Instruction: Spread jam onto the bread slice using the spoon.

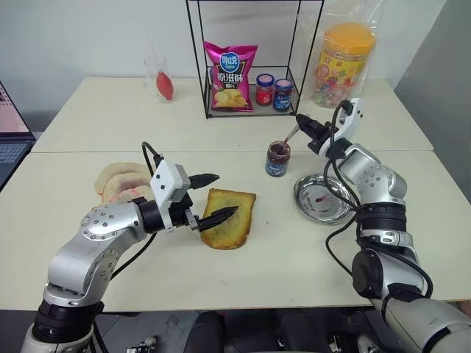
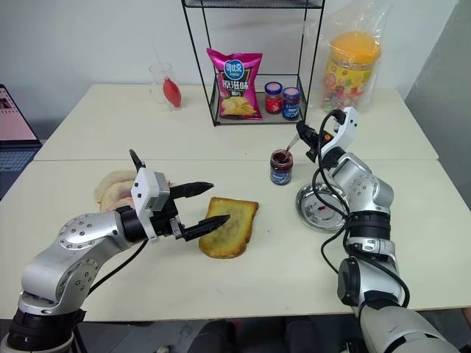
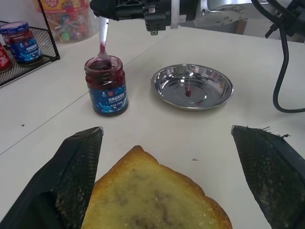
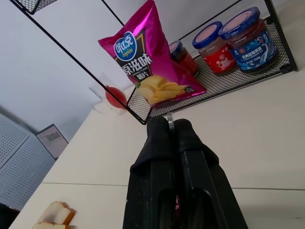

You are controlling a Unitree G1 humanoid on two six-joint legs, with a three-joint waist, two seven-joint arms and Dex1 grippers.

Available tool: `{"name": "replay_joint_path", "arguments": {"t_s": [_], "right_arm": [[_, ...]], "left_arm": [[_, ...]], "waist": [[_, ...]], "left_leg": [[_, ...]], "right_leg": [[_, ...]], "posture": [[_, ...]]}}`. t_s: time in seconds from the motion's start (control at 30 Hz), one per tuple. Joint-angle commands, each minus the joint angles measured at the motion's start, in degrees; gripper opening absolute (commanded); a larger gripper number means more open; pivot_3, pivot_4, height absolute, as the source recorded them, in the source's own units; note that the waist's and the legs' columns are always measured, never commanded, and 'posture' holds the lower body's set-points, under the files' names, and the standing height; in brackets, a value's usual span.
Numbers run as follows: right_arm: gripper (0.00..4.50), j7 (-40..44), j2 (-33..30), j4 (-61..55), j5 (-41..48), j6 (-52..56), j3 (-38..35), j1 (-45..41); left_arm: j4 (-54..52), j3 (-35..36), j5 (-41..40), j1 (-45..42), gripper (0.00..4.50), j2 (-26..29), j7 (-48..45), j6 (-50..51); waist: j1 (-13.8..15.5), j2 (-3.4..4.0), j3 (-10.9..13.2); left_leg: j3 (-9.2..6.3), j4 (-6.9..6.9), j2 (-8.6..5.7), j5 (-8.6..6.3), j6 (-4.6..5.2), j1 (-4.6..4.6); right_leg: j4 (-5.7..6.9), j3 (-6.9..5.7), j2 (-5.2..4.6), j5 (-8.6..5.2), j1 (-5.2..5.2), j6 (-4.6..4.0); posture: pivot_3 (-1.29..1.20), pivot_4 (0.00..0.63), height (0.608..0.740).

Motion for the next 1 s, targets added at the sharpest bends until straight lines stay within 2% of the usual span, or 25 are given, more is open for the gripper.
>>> {"name": "replay_joint_path", "arguments": {"t_s": [0.03, 1.0], "right_arm": [[0.05, 0.41, -0.72, -1.4, 0.73, -1.33, -0.41, -1.88], [0.05, -4.27, -0.26, -1.3, 6.46, 2.13, -5.13, -1.55]], "left_arm": [[-1.29, 0.11, 0.0, -0.64, 4.5, 0.32, -0.08, -0.57], [-0.17, -0.34, 1.71, -4.01, 4.5, -1.85, 1.66, -1.71]], "waist": [[-0.01, 0.0, 0.0], [-0.02, 0.0, 0.0]], "left_leg": [[0.0, 0.0, 0.0, 0.0, 0.0, 0.0], [0.01, -0.03, 0.0, 0.0, 0.0, -0.01]], "right_leg": [[0.0, 0.0, 0.0, 0.0, 0.0, 0.0], [-0.01, 0.02, 0.01, 0.0, -0.02, 0.0]], "posture": [[0.0, 0.15, 0.74], [0.0, 0.15, 0.74]]}}
